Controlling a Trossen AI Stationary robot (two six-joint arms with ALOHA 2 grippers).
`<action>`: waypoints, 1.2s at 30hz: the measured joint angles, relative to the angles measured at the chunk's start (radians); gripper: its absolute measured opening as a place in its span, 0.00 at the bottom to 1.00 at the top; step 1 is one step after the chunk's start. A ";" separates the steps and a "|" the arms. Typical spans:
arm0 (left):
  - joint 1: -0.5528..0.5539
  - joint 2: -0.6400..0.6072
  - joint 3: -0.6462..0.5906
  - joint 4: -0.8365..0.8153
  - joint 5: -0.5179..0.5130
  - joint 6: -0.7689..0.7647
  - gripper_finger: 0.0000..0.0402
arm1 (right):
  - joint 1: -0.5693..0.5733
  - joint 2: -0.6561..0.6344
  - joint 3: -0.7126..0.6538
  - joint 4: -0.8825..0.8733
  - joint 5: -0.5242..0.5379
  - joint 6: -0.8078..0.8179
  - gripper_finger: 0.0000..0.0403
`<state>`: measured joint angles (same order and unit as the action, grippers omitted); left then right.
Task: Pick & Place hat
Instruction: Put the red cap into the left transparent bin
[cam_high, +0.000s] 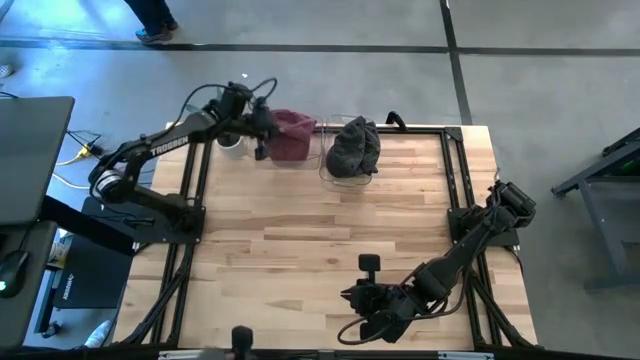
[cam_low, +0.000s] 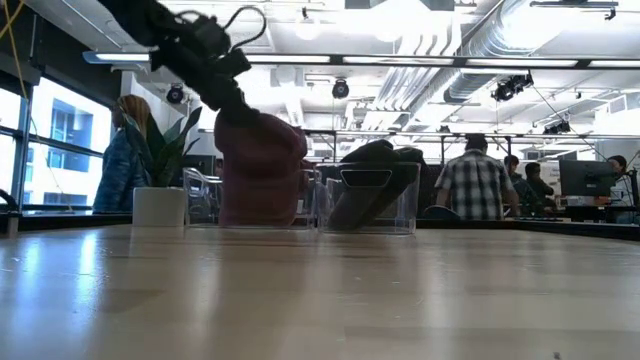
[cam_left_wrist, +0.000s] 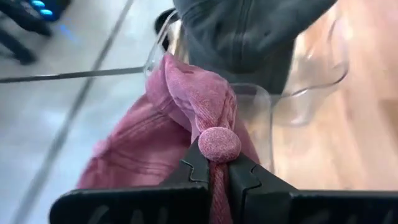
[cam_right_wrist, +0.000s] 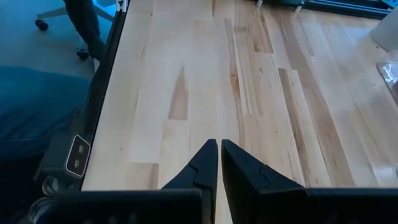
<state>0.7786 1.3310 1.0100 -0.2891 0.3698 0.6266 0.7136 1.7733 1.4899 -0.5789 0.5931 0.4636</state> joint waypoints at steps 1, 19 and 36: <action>0.026 0.011 0.000 0.006 0.061 -0.015 0.00 | -0.001 0.000 0.000 0.000 0.001 -0.001 0.04; 0.244 0.183 0.081 0.048 0.609 -0.239 0.43 | -0.020 0.000 0.000 0.000 -0.001 -0.021 0.04; 0.124 0.060 0.155 -0.397 0.015 0.193 0.45 | -0.020 0.000 0.000 -0.001 -0.002 -0.063 0.04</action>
<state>0.9027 1.3913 1.1652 -0.6862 0.3849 0.8195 0.6937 1.7733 1.4899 -0.5797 0.5914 0.4010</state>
